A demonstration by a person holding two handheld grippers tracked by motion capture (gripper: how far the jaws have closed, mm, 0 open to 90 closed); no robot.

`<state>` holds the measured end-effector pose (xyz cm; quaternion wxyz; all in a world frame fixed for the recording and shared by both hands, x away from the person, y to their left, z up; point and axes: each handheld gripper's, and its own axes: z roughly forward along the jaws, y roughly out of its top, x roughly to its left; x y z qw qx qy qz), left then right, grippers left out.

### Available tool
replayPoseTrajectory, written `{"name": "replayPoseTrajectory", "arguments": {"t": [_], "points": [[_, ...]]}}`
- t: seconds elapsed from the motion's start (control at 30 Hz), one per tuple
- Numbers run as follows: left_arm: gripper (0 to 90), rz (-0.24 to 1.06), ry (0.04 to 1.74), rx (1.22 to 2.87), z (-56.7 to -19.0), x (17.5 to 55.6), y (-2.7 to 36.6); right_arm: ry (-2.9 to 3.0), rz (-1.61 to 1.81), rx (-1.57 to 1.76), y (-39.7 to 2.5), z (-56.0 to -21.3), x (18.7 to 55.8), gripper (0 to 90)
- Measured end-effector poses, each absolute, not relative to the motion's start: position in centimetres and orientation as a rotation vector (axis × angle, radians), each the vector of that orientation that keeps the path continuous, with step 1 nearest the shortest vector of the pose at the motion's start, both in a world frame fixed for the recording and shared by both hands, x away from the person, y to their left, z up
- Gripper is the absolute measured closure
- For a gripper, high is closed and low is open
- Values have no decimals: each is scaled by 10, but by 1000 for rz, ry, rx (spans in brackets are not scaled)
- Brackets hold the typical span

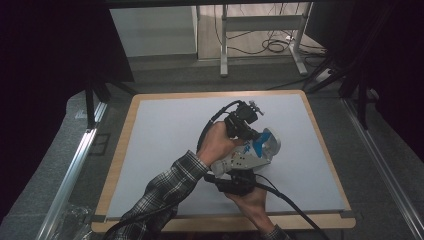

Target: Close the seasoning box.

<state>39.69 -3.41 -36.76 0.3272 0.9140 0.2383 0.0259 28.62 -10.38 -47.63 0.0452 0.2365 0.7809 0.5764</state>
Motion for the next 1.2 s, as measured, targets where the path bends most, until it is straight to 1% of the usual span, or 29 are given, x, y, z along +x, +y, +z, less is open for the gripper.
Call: {"name": "replayPoseTrajectory", "arguments": {"t": [1.2], "points": [[883, 64, 628, 2393, -371, 398, -34, 2385, 1757, 719, -104, -477, 286, 607]]}}
